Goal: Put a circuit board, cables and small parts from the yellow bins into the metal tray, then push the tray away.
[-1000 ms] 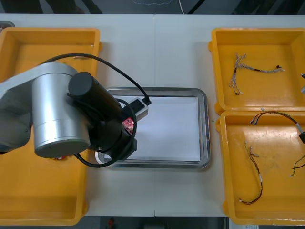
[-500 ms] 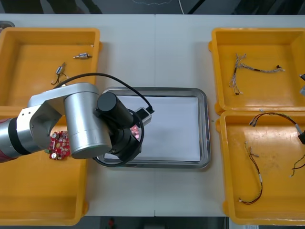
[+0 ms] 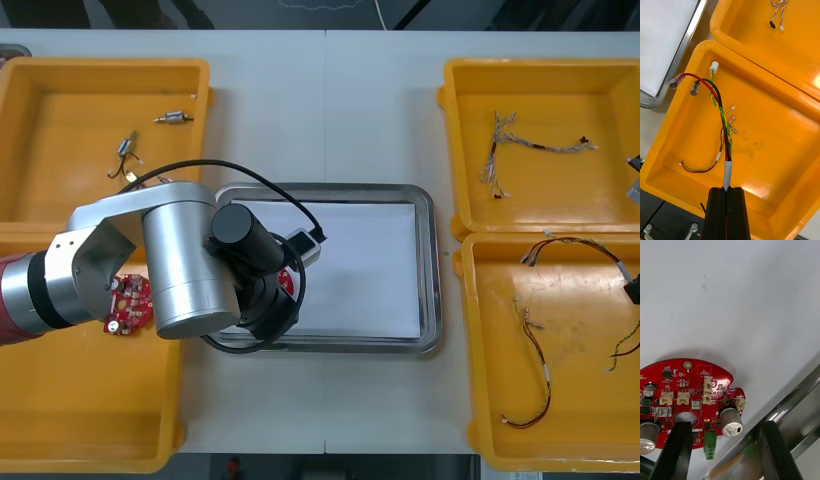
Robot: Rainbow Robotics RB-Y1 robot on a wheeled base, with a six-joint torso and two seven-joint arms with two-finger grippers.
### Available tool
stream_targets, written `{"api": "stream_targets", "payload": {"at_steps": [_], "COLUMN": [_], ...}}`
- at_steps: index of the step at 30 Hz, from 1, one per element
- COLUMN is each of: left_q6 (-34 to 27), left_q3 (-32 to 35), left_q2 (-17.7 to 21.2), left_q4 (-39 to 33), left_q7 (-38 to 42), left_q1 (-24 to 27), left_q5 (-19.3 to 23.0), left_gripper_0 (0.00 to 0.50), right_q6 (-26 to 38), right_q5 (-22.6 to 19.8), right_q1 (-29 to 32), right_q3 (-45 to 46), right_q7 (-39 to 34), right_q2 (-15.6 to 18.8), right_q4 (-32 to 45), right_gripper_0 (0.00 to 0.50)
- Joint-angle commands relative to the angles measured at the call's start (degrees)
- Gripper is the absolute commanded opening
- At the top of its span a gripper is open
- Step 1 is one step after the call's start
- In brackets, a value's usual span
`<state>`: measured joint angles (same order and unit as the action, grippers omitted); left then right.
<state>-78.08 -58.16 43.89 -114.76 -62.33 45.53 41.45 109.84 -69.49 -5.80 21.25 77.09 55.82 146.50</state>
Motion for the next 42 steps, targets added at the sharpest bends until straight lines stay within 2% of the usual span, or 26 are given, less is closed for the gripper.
{"api": "stream_targets", "payload": {"at_steps": [1,8,11,15,18,20,27,34,40,42], "left_q6": [-1.72,-12.0,-18.95,-25.36,-29.41,-31.92,-31.92,-31.92,-31.92,-29.32], "left_q3": [0.24,7.45,12.63,19.13,24.94,29.24,39.79,48.05,52.97,53.85], "left_q2": [-1.17,-2.76,-4.6,-6.01,-6.01,-5.39,-1.88,1.55,1.99,1.99], "left_q4": [-1.96,-6.53,-8.02,-8.73,-8.9,-8.9,-5.82,3.14,11.58,15.18], "left_q7": [6.17,7.23,7.67,7.23,6.52,5.91,-0.68,-9.47,-17.91,-21.16], "left_q1": [2.37,2.29,2.29,2.37,2.29,2.29,2.29,2.29,2.37,2.64], "left_q5": [-1.46,-0.58,-0.15,1.0,3.19,4.86,8.38,9.08,5.74,4.43], "left_gripper_0": [0.5,0.5,0.5,0.5,0.5,0.5,0.5,0.5,0.5,0.5], "right_q6": [0.16,0.16,0.16,0.16,0.16,0.16,0.16,-0.33,-4.28,-6.66], "right_q5": [-3.1,-5.3,-5.12,-5.04,-4.33,-2.75,2.35,10.52,15.97,16.76], "right_q1": [-2.73,-9.05,-13.98,-19.07,-24.08,-27.42,-34.37,-39.99,-42.01,-42.45], "right_q3": [-0.77,-5.61,-10.79,-17.12,-23.63,-28.55,-40.15,-51.84,-57.02,-58.43], "right_q7": [1.83,2.01,2.01,2.01,2.01,2.1,3.86,9.13,16.25,19.24], "right_q2": [2.01,2.01,2.01,2.01,1.74,0.34,-4.41,-8.89,-13.72,-15.13], "right_q4": [1.5,2.38,3.17,3.0,2.65,2.47,-1.04,-6.49,-12.56,-15.46], "right_gripper_0": [0.0,0.0,0.0,0.0,0.0,0.0,0.0,0.0,0.0,0.0]}}
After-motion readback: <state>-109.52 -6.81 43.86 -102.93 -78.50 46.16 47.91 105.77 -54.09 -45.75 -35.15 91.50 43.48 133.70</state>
